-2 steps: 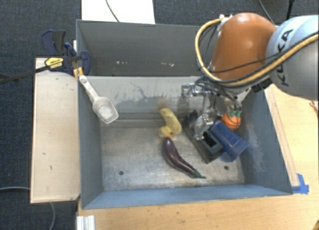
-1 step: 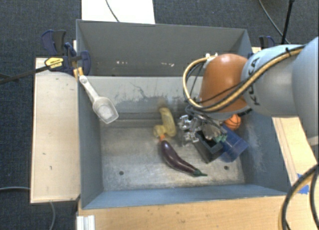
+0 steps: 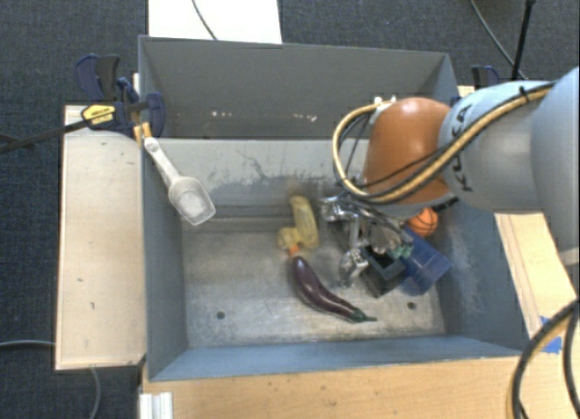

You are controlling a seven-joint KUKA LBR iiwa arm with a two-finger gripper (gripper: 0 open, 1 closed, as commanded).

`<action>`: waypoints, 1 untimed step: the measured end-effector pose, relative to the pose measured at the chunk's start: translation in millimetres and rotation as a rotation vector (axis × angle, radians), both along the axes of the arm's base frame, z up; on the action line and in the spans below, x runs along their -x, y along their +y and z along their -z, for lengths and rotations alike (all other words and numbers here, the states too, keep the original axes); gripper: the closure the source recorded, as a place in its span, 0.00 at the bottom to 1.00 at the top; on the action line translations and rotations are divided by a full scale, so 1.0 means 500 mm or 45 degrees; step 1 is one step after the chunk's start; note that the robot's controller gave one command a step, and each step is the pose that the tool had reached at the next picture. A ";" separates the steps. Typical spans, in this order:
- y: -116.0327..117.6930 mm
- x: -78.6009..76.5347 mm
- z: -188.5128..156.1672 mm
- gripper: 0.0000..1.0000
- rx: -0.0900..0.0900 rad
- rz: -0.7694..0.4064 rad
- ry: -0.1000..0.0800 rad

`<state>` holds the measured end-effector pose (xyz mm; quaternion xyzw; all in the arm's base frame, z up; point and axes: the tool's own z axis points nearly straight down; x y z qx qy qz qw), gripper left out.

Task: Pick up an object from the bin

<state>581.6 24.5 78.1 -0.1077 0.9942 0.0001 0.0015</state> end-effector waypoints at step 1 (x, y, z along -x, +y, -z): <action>0.000 0.000 0.000 0.00 0.000 0.001 0.000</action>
Offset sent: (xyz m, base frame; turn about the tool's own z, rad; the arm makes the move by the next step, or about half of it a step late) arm -0.0169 0.0266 -0.0081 -0.0313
